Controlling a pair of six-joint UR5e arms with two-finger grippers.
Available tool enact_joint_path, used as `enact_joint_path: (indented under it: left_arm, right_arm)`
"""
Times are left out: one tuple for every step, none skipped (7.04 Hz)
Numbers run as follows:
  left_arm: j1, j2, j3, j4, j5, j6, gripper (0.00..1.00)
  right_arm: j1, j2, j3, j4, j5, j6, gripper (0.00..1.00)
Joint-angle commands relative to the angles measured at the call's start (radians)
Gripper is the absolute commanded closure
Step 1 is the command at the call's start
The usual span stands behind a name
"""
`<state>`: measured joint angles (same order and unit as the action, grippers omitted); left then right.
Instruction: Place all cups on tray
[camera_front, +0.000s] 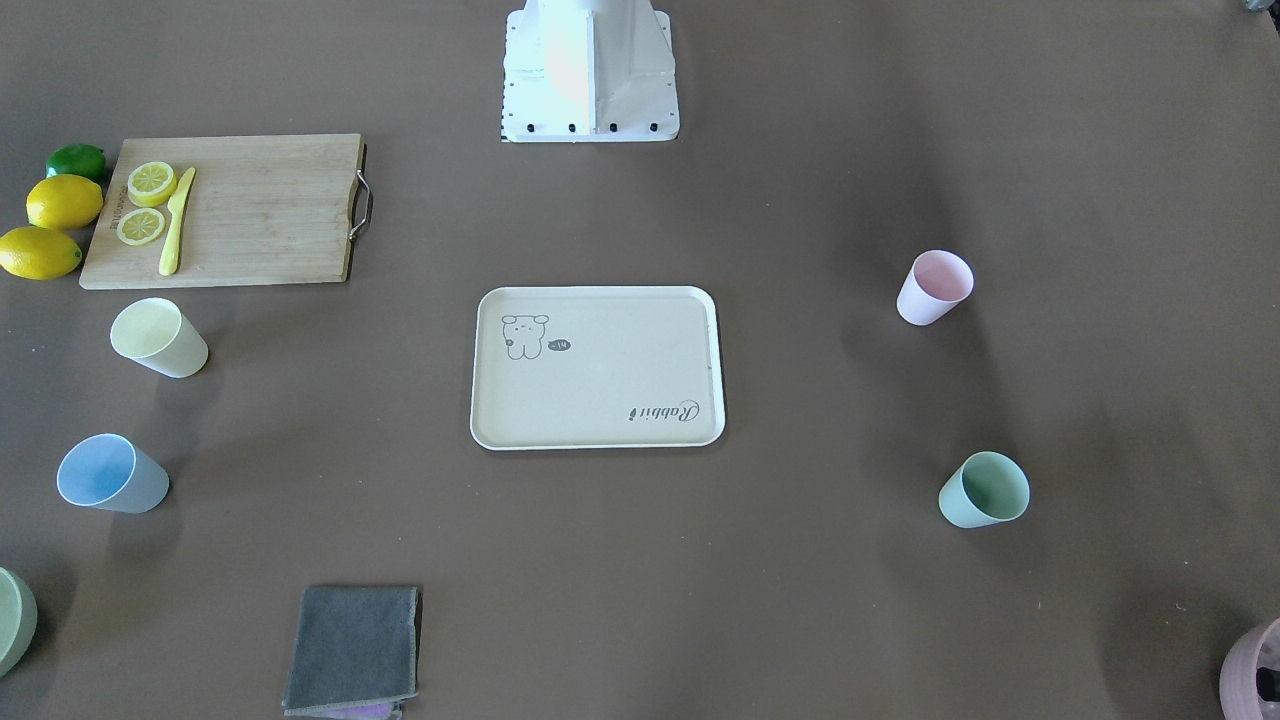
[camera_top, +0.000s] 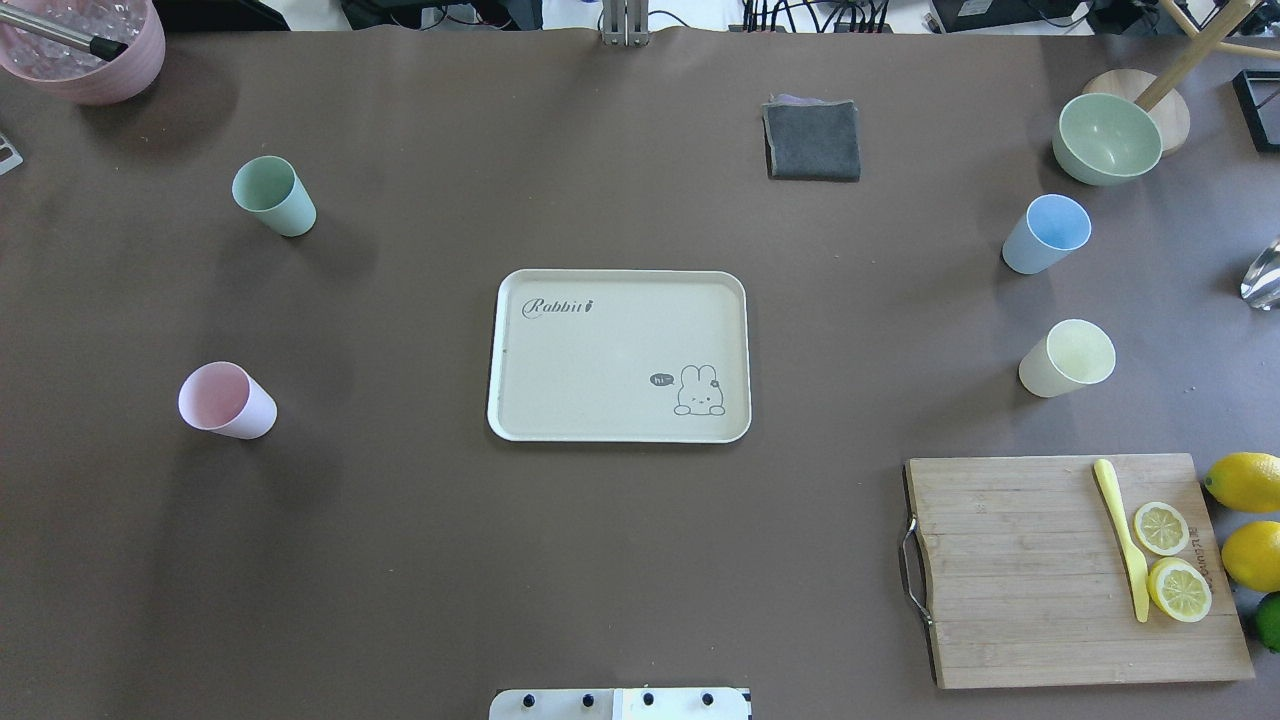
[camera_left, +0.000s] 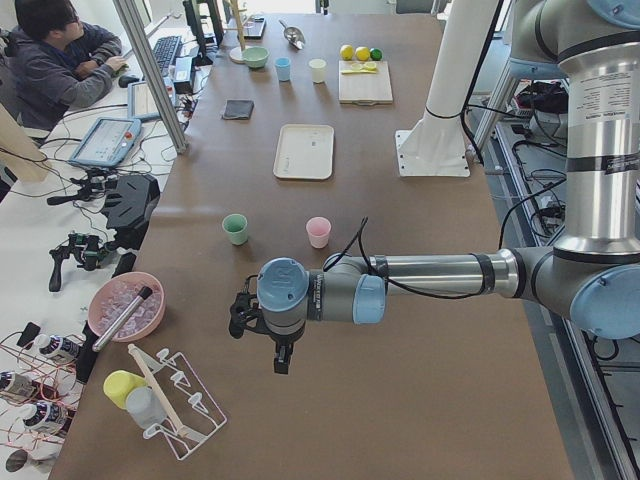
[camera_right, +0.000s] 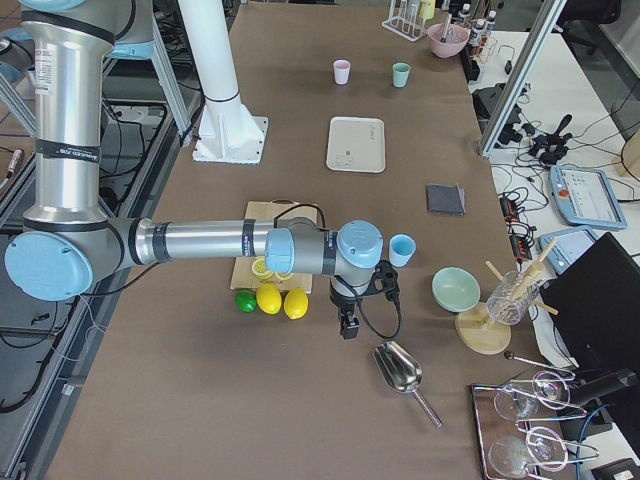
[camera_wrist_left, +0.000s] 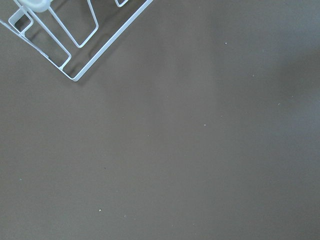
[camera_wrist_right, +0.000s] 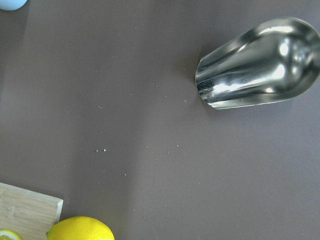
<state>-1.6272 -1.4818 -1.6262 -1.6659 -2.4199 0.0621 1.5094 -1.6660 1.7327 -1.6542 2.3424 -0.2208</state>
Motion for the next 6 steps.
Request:
enact_joint_path:
  left_arm:
    - [0.003,0.000,-0.017,0.000,0.004,0.001,0.02]
    - [0.003,0.000,-0.026,0.000,0.004,0.001,0.02]
    - [0.003,0.000,-0.044,0.000,0.005,0.001,0.02]
    - [0.003,-0.002,-0.044,0.000,0.005,0.001,0.02]
    - [0.003,-0.006,-0.043,0.000,0.005,0.001,0.02]
    - [0.003,-0.012,-0.049,-0.002,0.004,-0.004,0.02]
  right_arm:
    - [-0.002,0.000,0.001,-0.001,0.000,0.000,0.00]
    - [0.000,0.000,0.001,-0.001,0.000,0.001,0.00]
    - [0.000,0.003,0.002,0.001,-0.002,0.001,0.00]
    - [0.000,0.009,0.005,-0.001,-0.012,0.011,0.00]
    - [0.000,0.015,0.021,-0.001,-0.041,0.012,0.00]
    - [0.002,0.018,0.039,0.048,-0.043,0.002,0.00]
